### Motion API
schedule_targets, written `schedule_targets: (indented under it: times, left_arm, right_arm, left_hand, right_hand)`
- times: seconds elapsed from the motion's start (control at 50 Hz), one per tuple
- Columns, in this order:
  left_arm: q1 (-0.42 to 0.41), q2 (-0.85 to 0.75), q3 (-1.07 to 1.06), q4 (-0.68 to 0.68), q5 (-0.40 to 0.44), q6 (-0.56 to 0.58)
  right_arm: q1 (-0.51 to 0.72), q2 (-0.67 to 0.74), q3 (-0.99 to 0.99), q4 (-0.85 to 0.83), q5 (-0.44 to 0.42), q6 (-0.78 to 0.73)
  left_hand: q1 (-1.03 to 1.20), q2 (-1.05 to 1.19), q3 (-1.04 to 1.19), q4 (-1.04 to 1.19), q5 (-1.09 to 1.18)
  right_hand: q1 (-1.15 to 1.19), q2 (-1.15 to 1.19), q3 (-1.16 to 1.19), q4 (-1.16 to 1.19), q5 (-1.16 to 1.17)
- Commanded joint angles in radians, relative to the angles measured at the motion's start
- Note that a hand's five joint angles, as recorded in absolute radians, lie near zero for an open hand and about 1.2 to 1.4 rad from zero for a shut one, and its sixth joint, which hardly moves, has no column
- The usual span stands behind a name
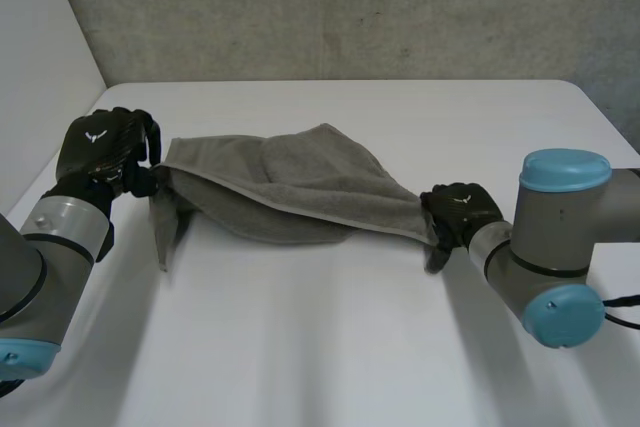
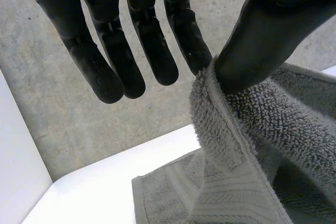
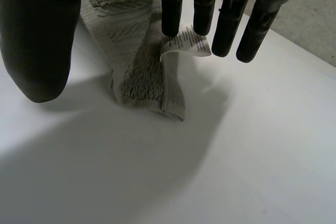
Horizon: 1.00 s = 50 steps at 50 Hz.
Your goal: Fold the towel.
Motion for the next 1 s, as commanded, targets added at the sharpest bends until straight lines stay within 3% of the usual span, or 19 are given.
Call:
schedule_targets:
  times: [0.02,0.22,0.26,0.28,0.3,0.32,0.34,0.42,0.52,0.6,0.62,0.64,0.68,0.7,0.74,0.84,0.94,1.0]
  left_arm:
    - [0.001,0.001,-0.001,0.0,0.0,0.0]
    - [0.0,0.001,-0.001,0.002,0.0,-0.001]
    - [-0.002,0.001,-0.002,0.002,0.0,0.0]
    - [-0.002,0.001,-0.002,0.002,0.0,0.0]
    - [-0.002,0.001,-0.002,0.002,0.0,0.0]
    - [-0.002,0.001,-0.002,0.002,0.0,0.0]
    - [-0.002,0.001,-0.002,0.002,0.0,0.0]
    - [0.003,0.005,0.001,0.0,0.0,0.003]
    - [0.003,0.034,0.013,-0.028,0.0,0.011]
    - [0.0,0.077,0.053,-0.148,0.005,0.012]
    - [0.0,0.077,0.053,-0.149,0.005,0.012]
    - [-0.003,0.086,0.065,-0.2,0.006,0.017]
    - [-0.003,0.09,0.074,-0.25,0.009,0.026]
    - [-0.003,0.09,0.079,-0.293,0.011,0.04]
    - [-0.003,0.088,0.08,-0.323,0.011,0.061]
    - [-0.008,0.068,0.068,-0.364,0.009,0.193]
    - [-0.013,-0.011,0.08,-0.364,0.002,0.382]
    - [-0.013,-0.036,0.1,-0.357,0.005,0.4]
  right_arm:
    - [0.011,0.028,-0.05,0.003,0.001,0.042]
    - [0.014,0.079,-0.108,0.001,0.001,0.051]
    - [0.014,0.091,-0.131,0.001,0.0,0.069]
    - [0.014,0.091,-0.131,0.001,0.0,0.069]
    - [0.014,0.094,-0.145,0.001,0.0,0.08]
    - [0.014,0.094,-0.145,0.001,0.0,0.08]
    - [0.011,0.091,-0.157,0.0,0.003,0.091]
    - [-0.012,-0.003,-0.176,-0.02,0.043,0.082]
    - [-0.075,-0.206,-0.171,-0.011,0.006,0.037]
    - [-0.084,-0.295,-0.179,0.069,-0.052,-0.09]
    - [-0.083,-0.324,-0.187,0.154,-0.077,-0.201]
    - [-0.083,-0.324,-0.187,0.155,-0.077,-0.202]
    - [-0.083,-0.353,-0.197,0.318,-0.088,-0.404]
    - [-0.083,-0.354,-0.197,0.319,-0.088,-0.405]
    - [-0.08,-0.357,-0.197,0.439,-0.074,-0.547]
    - [-0.083,-0.341,-0.176,0.558,-0.025,-0.697]
    - [-0.078,-0.309,-0.182,0.567,-0.006,-0.761]
    - [-0.078,-0.269,-0.229,0.503,-0.008,-0.759]
  left_hand:
    - [0.039,0.039,0.015,0.04,0.027]
    - [0.039,0.039,0.015,0.04,0.027]
    - [0.039,0.039,0.015,0.04,0.027]
    - [0.039,0.039,0.015,0.04,0.027]
    - [0.039,0.039,0.015,0.04,0.027]
    - [0.039,0.039,0.015,0.04,0.027]
    - [0.039,0.039,0.015,0.04,0.027]
    - [0.039,0.039,0.015,0.04,0.027]
    - [0.039,0.039,0.015,0.04,0.027]
    - [0.039,0.039,0.015,0.04,0.027]
    - [0.039,0.039,0.015,0.04,0.027]
    - [0.039,0.039,0.015,0.04,0.027]
    - [0.039,0.039,0.015,0.04,0.027]
    - [0.039,0.039,0.015,0.04,0.027]
    - [0.039,0.039,0.015,0.04,0.027]
    - [0.039,0.039,0.015,0.04,0.027]
    - [0.039,0.039,0.015,0.04,0.027]
    - [0.039,0.039,0.015,0.04,0.027]
  right_hand:
    - [0.028,0.047,0.051,0.054,0.031]
    - [0.195,0.214,0.219,0.221,0.199]
    - [0.554,0.573,0.578,0.58,0.558]
    - [0.556,0.575,0.58,0.582,0.56]
    - [0.873,0.892,0.897,0.899,0.877]
    - [0.876,0.895,0.9,0.902,0.88]
    - [1.023,1.043,1.047,1.05,1.027]
    - [1.025,1.044,1.048,1.051,1.029]
    - [1.025,1.044,1.048,1.051,1.029]
    - [1.025,1.044,1.048,1.051,1.029]
    - [1.025,1.044,1.048,1.051,1.029]
    - [1.025,1.044,1.048,1.051,1.029]
    - [1.025,1.044,1.048,1.051,1.029]
    - [1.025,1.044,1.048,1.051,1.029]
    - [1.025,1.044,1.048,1.051,1.029]
    - [1.025,1.044,1.048,1.051,1.029]
    - [1.025,1.044,1.048,1.051,1.029]
    - [1.025,1.044,1.048,1.051,1.029]
